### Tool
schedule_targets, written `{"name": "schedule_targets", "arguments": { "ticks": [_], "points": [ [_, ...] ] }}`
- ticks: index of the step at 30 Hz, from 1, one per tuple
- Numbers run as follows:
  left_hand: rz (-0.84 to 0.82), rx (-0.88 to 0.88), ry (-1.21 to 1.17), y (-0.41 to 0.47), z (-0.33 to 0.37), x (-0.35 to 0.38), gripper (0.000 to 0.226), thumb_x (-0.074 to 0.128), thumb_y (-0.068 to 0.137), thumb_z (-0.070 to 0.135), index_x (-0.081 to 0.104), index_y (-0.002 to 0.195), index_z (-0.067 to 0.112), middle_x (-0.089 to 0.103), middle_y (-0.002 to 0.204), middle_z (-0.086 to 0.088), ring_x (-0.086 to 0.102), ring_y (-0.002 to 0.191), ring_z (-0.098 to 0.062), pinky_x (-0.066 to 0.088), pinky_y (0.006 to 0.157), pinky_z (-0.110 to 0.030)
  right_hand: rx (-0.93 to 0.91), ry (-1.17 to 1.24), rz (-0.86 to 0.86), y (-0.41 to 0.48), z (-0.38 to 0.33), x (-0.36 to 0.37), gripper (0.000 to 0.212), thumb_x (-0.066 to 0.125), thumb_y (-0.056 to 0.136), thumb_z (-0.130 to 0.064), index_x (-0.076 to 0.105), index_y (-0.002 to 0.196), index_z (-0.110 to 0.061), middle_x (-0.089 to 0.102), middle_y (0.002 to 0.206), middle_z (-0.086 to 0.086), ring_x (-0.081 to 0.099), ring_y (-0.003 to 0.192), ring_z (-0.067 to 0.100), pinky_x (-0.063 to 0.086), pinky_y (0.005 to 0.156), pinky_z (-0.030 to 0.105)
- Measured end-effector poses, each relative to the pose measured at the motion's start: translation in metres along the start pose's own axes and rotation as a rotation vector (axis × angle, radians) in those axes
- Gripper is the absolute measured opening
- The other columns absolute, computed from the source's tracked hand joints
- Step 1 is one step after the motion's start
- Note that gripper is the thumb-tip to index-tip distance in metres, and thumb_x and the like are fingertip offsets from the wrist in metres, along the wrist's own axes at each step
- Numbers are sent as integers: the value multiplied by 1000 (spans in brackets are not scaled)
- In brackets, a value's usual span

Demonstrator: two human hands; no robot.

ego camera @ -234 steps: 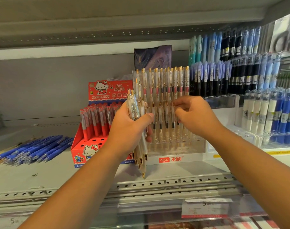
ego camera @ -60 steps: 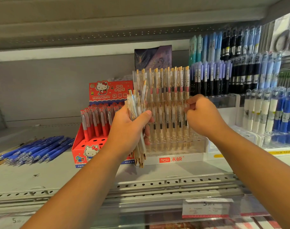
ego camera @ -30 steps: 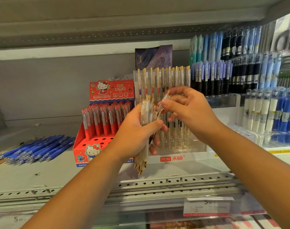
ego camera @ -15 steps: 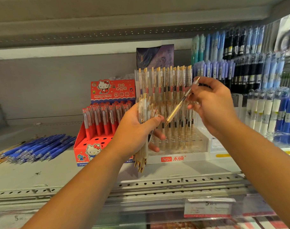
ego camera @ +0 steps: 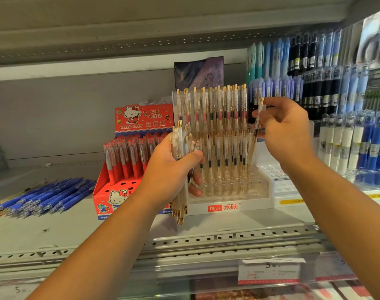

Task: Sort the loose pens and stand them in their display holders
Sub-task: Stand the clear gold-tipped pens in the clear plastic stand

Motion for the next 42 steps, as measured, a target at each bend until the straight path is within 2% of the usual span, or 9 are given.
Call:
{"name": "schedule_targets", "arguments": {
  "ticks": [3, 6, 11, 16, 20, 26, 33, 36, 42],
  "points": [
    [5, 1, 3, 0, 0, 0, 19, 62, 95, 10, 60, 102, 27, 68, 81, -4, 61, 53, -24, 55, 47, -39, 40, -45, -28, 2, 6, 2, 22, 50, 99, -5, 55, 115, -20, 68, 100, 1, 67, 95, 23, 58, 80, 51],
    [6, -8, 5, 0, 0, 0, 18, 61, 95, 10, 60, 103, 27, 68, 80, -3, 61, 53, -24, 55, 48, -40, 59, -104, -55, 2, 10, 4, 32, 46, 97, 4, 54, 112, -23, 66, 99, 2, 65, 98, 21, 58, 79, 52],
    [6, -15, 7, 0, 1, 1, 19, 61, 95, 9, 60, 103, 26, 68, 79, -1, 60, 53, -23, 55, 48, -39, 70, -187, -106, 1, 15, 9, 33, 47, 95, 5, 54, 110, -23, 64, 89, 0, 60, 82, 13, 58, 79, 49],
    [16, -11, 23, 0, 0, -1, 16, 61, 95, 9, 58, 105, 21, 68, 78, -1, 61, 53, -23, 55, 47, -39, 161, -329, -248, -6, 28, 21, 38, 44, 88, 12, 55, 112, -16, 63, 102, 11, 60, 98, 30, 56, 84, 53],
    [19, -21, 11, 0, -1, -1, 18, 61, 95, 9, 59, 107, 23, 68, 79, -2, 61, 53, -24, 55, 48, -40, 183, -447, -309, -9, 32, 25, 30, 47, 92, 7, 55, 117, -8, 61, 110, 16, 59, 101, 34, 55, 83, 55],
    [20, -27, 5, 1, -2, -1, 18, 61, 95, 10, 60, 105, 25, 68, 80, -1, 61, 53, -24, 55, 48, -39, 208, -521, -360, -10, 35, 22, 15, 50, 95, 0, 58, 108, -3, 63, 107, 23, 62, 98, 40, 55, 81, 58],
    [12, -25, -19, 0, -3, -1, 16, 60, 95, 12, 58, 105, 24, 61, 67, -6, 59, 51, -24, 53, 47, -36, 204, -401, -281, -9, 35, 17, 24, 56, 92, 4, 62, 111, -10, 65, 100, 8, 62, 98, 28, 55, 89, 48],
    [66, -6, -17, 1, -1, -6, 20, 61, 94, 13, 59, 108, 28, 62, 85, -15, 59, 53, -23, 52, 46, -35, 181, -349, -236, -7, 33, 14, 28, 64, 89, 4, 66, 114, -8, 62, 88, -1, 60, 88, 20, 54, 85, 37],
    [116, -14, -52, 3, -3, -10, 20, 61, 95, 12, 60, 108, 27, 61, 105, -21, 60, 58, -22, 54, 48, -37, 78, -246, -114, -4, 19, 7, 37, 65, 87, -2, 61, 119, -22, 61, 99, -5, 59, 88, 11, 46, 70, 21]
  ]
}}
Point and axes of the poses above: each hand's wrist, its own y-axis towards the middle knuckle, its own x-axis out of the palm, z = x × y, the point moved 9 cm from there along y, towards the middle knuckle
